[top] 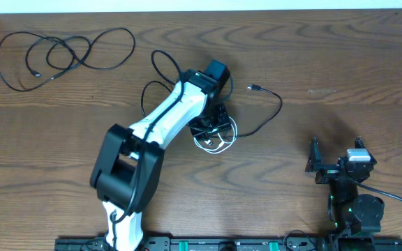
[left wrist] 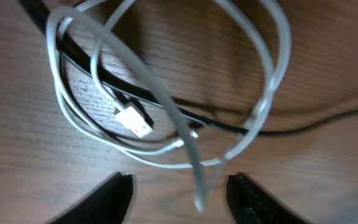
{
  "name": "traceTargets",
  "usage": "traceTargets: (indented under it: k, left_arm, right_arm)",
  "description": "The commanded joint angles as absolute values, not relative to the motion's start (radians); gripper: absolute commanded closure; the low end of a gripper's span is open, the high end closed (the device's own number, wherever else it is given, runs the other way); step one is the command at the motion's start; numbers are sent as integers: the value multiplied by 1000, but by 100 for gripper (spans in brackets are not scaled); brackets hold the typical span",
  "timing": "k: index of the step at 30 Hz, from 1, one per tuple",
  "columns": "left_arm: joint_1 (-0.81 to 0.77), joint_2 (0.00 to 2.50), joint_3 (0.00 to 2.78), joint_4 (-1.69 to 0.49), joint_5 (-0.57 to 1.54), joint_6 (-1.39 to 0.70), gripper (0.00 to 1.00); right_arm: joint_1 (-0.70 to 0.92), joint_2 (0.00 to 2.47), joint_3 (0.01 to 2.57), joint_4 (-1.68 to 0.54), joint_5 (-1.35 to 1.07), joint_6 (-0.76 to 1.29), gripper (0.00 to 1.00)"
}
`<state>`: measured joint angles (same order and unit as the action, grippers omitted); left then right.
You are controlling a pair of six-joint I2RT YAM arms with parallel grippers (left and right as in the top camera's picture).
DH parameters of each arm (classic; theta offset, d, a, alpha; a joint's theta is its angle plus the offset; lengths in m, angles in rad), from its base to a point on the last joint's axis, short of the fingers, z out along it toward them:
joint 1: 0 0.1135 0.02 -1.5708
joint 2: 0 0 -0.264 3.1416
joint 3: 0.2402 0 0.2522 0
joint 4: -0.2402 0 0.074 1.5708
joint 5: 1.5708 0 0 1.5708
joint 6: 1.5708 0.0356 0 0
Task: Untangle cables
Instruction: 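Move the left gripper back to the white cable coil and grasp it, then lift the white cable coil high with the left gripper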
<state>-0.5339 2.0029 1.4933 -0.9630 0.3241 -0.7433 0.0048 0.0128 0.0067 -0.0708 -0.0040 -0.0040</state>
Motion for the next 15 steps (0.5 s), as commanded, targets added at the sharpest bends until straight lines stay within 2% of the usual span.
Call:
traceTargets:
  k: [1, 2, 3, 9, 15]
  left_arm:
    - [-535, 2026, 1510, -965, 306, -780, 77]
    - [-535, 2024, 1510, -962, 306, -780, 90]
    - [-535, 2018, 1512, -962, 306, -780, 92]
    - [-534, 1945, 1526, -965, 354, -753, 93]
    - [-533, 1736, 1565, -936, 423, -726, 92]
  right_arm:
    - [17, 10, 5, -75, -3, 10, 1]
    - [17, 10, 5, -75, -3, 10, 1]
    - [17, 10, 5, -75, -3, 10, 1]
    - [17, 10, 5, -75, -3, 10, 1]
    - [17, 10, 5, -75, -3, 10, 1]
